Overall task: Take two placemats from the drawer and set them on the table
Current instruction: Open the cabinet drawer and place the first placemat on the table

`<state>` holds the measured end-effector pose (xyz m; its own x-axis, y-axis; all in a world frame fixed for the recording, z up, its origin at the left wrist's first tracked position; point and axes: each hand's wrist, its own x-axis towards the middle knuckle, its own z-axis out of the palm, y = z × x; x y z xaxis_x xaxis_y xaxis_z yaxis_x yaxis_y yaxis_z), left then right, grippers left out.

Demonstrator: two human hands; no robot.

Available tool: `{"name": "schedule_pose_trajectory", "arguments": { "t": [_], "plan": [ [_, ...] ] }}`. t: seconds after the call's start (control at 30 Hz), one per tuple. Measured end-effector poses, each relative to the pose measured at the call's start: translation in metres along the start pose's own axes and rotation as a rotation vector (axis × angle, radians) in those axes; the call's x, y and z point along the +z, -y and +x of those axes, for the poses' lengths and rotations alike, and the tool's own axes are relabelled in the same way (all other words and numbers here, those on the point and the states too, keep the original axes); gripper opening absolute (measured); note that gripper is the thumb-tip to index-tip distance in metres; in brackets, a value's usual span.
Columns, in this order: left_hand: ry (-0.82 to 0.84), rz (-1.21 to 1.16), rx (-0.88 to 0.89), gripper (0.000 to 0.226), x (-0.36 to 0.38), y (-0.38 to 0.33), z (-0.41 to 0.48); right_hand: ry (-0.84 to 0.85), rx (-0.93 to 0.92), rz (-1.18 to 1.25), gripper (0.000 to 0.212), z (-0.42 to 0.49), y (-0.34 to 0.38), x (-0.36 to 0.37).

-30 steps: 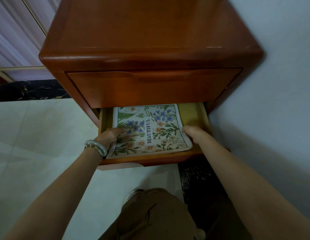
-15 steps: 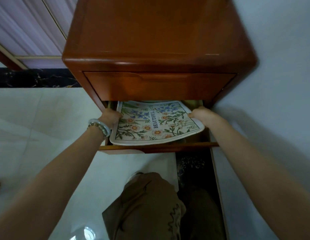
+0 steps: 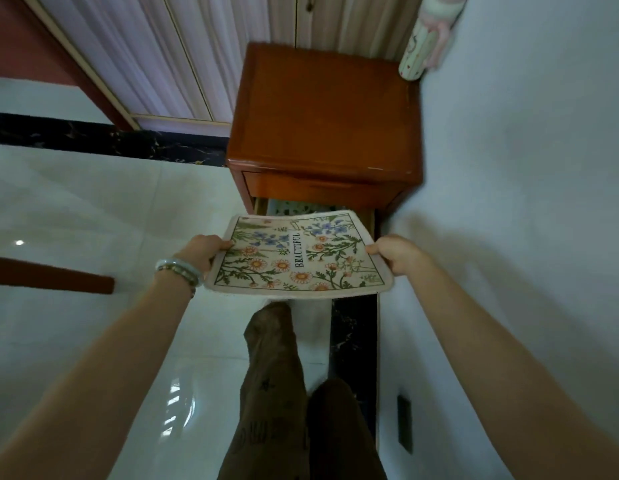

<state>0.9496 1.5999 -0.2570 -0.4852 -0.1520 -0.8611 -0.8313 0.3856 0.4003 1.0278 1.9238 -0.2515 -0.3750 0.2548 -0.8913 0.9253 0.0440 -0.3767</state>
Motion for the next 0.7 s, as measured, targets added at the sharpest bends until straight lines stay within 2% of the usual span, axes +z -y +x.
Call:
{"name": "schedule_pose_trajectory", "arguments": {
  "t": [0.13, 0.27, 0.4, 0.7],
  "plan": [
    [-0.022, -0.152, 0.045, 0.014, -0.031, 0.028, -0.112, -0.027, -0.074, 0.037, 0.012, -0.106, -0.019, 0.001],
    [-0.031, -0.204, 0.161, 0.022, -0.068, 0.066, -0.192, -0.043, -0.18, 0.049, 0.012, -0.196, -0.031, 0.009],
    [-0.09, -0.293, 0.241, 0.014, -0.102, 0.103, -0.254, -0.041, -0.304, 0.01, 0.018, -0.259, -0.037, 0.024],
    [-0.221, -0.57, 0.308, 0.015, -0.172, 0.19, -0.342, 0.002, -0.568, -0.195, 0.011, -0.353, -0.024, 0.091]
  ]
}}
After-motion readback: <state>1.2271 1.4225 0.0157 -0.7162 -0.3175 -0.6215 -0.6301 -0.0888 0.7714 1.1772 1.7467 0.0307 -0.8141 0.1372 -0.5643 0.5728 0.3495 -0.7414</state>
